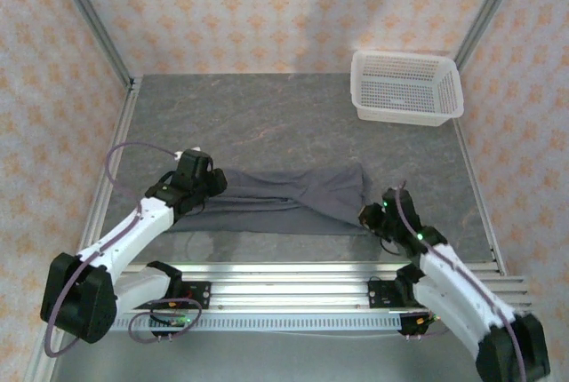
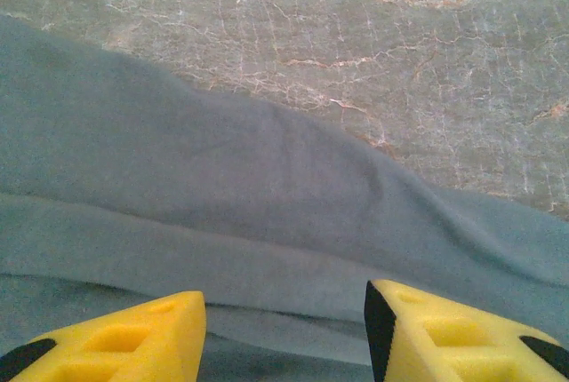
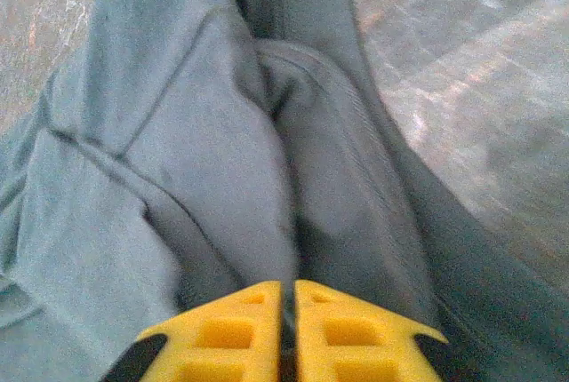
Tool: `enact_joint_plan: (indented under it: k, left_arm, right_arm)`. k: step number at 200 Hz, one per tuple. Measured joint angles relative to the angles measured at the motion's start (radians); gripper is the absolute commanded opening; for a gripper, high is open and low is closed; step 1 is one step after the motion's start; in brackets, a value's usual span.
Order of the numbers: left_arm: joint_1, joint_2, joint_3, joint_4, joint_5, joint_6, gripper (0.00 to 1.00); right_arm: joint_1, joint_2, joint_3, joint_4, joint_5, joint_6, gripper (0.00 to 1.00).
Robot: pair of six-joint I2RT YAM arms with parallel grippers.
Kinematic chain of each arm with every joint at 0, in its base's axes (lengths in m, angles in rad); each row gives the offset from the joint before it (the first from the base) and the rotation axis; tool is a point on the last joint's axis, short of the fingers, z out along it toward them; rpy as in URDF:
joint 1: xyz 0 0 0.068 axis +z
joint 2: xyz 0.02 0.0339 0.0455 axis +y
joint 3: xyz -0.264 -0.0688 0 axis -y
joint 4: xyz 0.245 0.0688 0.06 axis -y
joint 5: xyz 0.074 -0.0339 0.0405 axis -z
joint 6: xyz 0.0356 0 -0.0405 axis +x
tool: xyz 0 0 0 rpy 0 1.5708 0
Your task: Fold the inside-out t-shirt
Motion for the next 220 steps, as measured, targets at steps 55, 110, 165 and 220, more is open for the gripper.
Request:
enact_joint_plan:
  k: [55,110,165,220]
  left_arm:
    - [0.000,0.001,0.003,0.002,0.003,-0.001,0.51]
    - [-0.007,0.001,0.007,0.000,0.079,-0.003,0.40]
    - [-0.015,0.008,0.004,-0.008,0.103,-0.027,0.22]
    - [-0.026,0.008,-0.062,-0.072,0.081,-0.113,0.00]
  right_arm:
    - [0.001,0.053,0.200,-0.010,0.058,-0.010,0.42]
    - [0.062,0.721,0.479,0.143,-0.044,-0.178,0.40]
    - [0.129,1.001,0.580,0.237,-0.163,-0.227,0.28]
    - [0.205,0.961,0.546,0.253,-0.222,-0.211,0.22]
